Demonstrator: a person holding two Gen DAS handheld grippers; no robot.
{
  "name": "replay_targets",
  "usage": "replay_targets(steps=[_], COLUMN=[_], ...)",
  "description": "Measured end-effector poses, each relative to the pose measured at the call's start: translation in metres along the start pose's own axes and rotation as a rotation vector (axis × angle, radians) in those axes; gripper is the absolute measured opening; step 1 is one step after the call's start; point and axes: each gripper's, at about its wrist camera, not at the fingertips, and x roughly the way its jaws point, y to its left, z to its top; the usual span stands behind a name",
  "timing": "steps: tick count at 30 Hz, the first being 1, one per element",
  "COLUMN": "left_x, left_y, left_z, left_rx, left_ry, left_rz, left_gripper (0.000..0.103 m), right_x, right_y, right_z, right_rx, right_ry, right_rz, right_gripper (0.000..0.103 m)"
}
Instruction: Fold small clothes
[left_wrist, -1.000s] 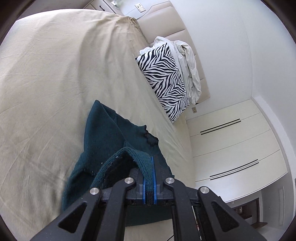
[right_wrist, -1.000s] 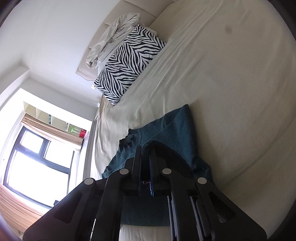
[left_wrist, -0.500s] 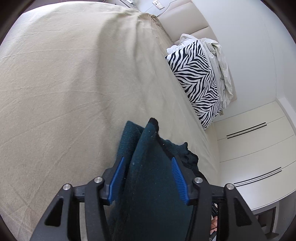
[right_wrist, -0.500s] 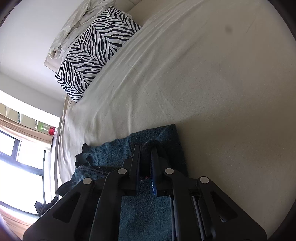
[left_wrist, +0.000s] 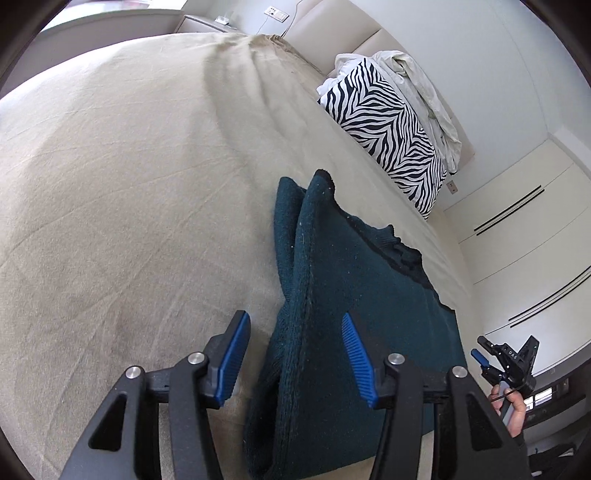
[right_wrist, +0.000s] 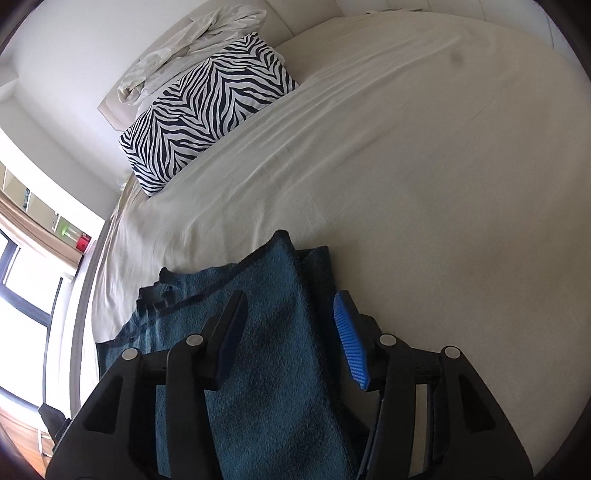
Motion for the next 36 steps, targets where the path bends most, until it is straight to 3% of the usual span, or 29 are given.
replay_targets(steps=[7,12,15,20,22,27,33,34,36], left_x=[0.000,-0.003,-0.003,0.000,0.000,-0.002,-0.006,-0.007,-0.009], left_y=[-0.015,-0.014,-0.018,-0.020,-0.018,-0.017,-0.018,-0.018,-0.017], left_z=[-0.015,-0.019,-0.023,-0.028,-0.028,-0.030,-0.031,-0.032,-0.032], left_rx=[0.145,0.167,0.200,0.223,0.216,0.210,0.206,0.205,0.200], left_ry=[-0.036,-0.044,-0.050,-0.045,-0.041,-0.038,-0.040,-0.040,-0.038], left_rz=[0.079,0.098,0.117,0.142,0.147,0.143,0.142,0.142,0.138], left_gripper=[0.053,0.041,0.041,0.029,0.025,0.015,0.013,0.013,0.013], right_x=[-0.015,-0.016,-0.017,-0.019,-0.022,-0.028,-0.032,-0.032,-0.033], right_y=[0.010,0.002,-0.003,-0.005,-0.002,-0.001,-0.007,-0.007,-0.006], right_z=[-0.048,-0.073,-0.081,-0.083,-0.082,-0.085,-0.088,-0.089,-0.090], right_rx=[-0.169,-0.184,-0.184,-0.195,-0.215,-0.244,-0.231,-0.237,-0.252], right_ry=[0.063,0.093,0.098,0.095,0.094,0.097,0.109,0.112,0.115], right_rz=[-0.064,-0.066,-0.069,-0.080,-0.090,-0.107,-0.100,-0.101,-0.109], right_gripper=[0.047,0.046,0.046,0.043,0.034,0.034,0.034,0.032,0.016])
